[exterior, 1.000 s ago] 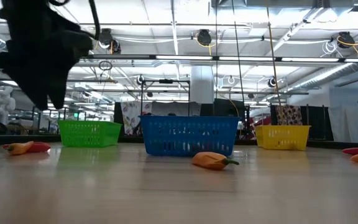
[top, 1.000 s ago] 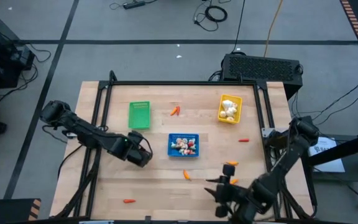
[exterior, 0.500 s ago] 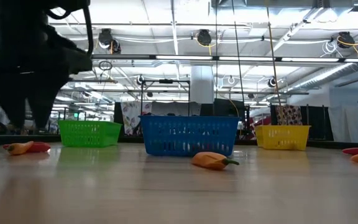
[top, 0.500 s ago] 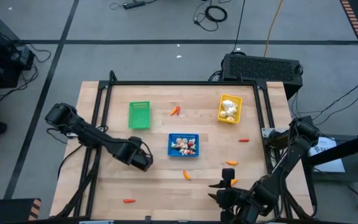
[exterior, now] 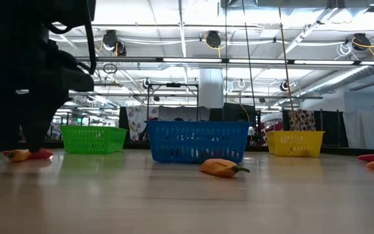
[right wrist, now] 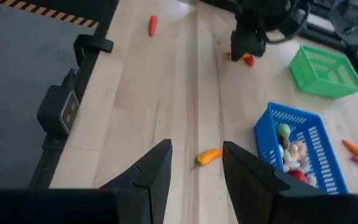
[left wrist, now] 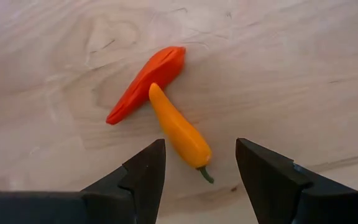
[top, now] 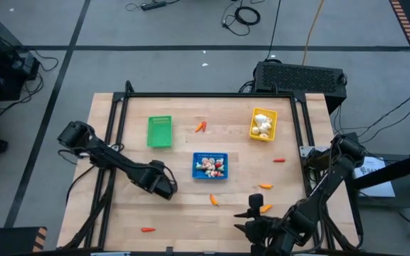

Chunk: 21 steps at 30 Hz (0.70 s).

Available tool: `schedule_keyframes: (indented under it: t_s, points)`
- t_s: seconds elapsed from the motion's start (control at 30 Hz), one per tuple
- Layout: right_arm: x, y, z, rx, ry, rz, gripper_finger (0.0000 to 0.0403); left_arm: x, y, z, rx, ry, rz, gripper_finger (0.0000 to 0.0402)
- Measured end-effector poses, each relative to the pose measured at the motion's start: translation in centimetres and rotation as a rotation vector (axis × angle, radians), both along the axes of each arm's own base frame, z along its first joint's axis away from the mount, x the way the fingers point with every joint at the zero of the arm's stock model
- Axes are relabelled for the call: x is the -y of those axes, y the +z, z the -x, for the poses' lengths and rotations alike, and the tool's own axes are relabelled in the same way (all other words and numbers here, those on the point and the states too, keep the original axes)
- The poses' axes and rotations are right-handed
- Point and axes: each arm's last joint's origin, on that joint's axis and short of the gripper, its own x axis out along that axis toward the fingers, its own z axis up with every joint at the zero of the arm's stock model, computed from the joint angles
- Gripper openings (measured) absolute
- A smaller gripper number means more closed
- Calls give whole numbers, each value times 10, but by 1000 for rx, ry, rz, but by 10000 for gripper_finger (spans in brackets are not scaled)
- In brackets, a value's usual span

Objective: Sort produce into baskets
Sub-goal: Put the yellow chili pepper into the green bin

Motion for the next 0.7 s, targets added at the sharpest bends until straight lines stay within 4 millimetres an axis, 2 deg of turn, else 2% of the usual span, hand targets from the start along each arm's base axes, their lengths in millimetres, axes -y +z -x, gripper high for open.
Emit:
schedule_keyframes:
  t_s: [0.3, 0.7]
  points:
    - [4, 1, -6, 4, 8, 22, 135, 0, -11, 1, -56, -9, 22, 202]
    - [3, 0, -3, -13, 30, 53, 135, -1, -23, 4, -17, -16, 50, 199]
